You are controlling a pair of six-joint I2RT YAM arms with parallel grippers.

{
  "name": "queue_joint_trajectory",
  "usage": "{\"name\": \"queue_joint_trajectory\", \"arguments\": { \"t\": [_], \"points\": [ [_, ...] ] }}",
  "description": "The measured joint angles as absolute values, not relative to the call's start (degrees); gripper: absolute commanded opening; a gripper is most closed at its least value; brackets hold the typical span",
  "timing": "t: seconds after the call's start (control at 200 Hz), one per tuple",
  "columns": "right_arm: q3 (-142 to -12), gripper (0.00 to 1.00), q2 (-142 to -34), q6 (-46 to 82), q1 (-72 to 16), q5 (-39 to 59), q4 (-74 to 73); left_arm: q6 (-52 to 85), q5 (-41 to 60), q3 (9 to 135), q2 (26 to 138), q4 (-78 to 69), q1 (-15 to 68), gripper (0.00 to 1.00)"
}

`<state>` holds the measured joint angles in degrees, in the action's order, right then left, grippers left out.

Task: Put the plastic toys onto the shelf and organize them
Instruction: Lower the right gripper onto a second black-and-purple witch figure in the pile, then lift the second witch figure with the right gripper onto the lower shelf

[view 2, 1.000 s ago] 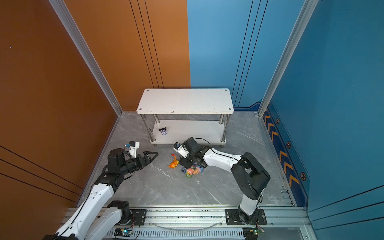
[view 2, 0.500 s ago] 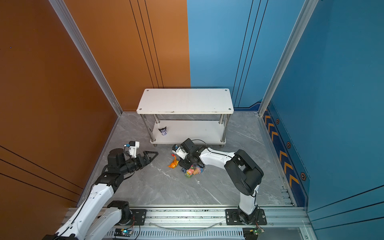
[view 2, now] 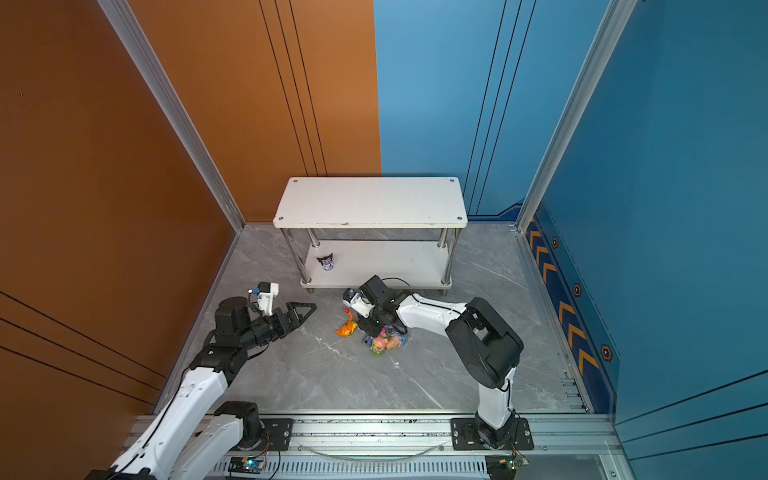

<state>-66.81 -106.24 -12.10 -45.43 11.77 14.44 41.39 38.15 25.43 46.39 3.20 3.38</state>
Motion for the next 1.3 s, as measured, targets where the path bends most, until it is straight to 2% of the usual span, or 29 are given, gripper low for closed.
{"name": "queue_joint_trajectory", "arguments": {
  "t": [0.1,0.395,0.586,0.811,1.056,1.301],
  "points": [
    [-67.02,0.43,-107.07,-12.1,-45.43,11.75,14.48,41.39,38.15,25.43,46.28,3.22,3.38,0.98],
    [-67.05,0.31,-107.63,-12.23,-45.43,11.55,14.59,41.39,38.15,25.39,46.06,3.22,3.38,0.98],
    [-67.05,0.3,-106.87,-12.29,-45.45,10.22,15.64,41.39,38.15,25.39,46.06,3.22,3.38,0.98],
    [-67.66,0.29,-101.1,-13.76,-45.43,7.81,18.44,41.39,38.15,25.23,46.06,3.22,3.38,0.98],
    [-77.82,0.29,-101.21,-16.38,-45.08,4.99,21.65,41.41,38.15,24.38,46.09,3.22,3.38,0.98],
    [-92.29,0.29,-111.33,-19.33,-43.05,2.22,23.83,41.39,38.15,24.38,45.84,3.2,3.38,0.98]
  ]
}}
